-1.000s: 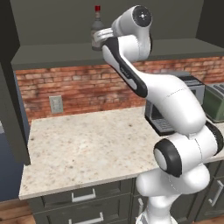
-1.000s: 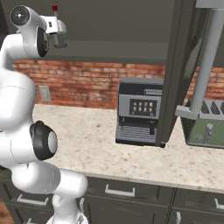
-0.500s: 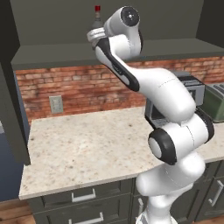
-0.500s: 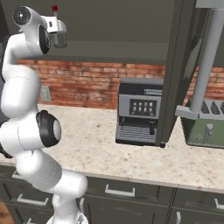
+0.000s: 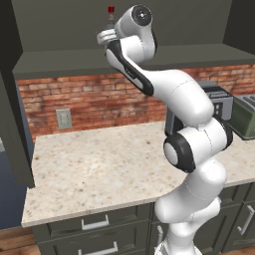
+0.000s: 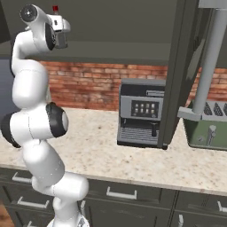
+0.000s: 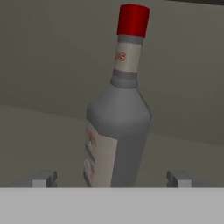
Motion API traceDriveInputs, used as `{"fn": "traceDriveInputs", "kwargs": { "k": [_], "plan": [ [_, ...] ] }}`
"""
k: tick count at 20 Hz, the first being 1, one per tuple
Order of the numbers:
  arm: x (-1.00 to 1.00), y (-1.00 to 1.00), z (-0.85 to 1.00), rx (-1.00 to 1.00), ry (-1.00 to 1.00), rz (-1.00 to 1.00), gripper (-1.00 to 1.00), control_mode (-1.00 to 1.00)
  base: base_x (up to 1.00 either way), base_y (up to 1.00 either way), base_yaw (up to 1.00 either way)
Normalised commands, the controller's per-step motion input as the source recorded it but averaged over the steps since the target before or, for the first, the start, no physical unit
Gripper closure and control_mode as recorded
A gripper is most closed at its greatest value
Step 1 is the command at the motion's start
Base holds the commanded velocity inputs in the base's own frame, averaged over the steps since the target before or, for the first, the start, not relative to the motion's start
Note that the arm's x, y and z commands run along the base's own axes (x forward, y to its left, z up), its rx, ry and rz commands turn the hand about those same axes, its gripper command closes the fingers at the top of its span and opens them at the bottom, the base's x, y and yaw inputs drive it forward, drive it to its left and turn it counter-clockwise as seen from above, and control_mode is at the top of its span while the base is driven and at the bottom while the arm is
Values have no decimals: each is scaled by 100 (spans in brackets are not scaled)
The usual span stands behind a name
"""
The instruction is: Open the cabinet directly in front. Then move the liquor and the cup to the dining counter with the candle on it.
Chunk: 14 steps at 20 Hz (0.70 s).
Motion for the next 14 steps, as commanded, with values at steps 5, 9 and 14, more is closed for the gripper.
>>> {"fn": "traceDriveInputs", "kwargs": {
  "k": [5, 9, 14],
  "plan": [
    [35, 0, 0, 0, 0, 0, -100, -100, 0, 0, 0],
    [27, 5, 0, 0, 0, 0, -100, -100, 0, 0, 0],
    [24, 13, 0, 0, 0, 0, -100, -100, 0, 0, 0]
  ]
}}
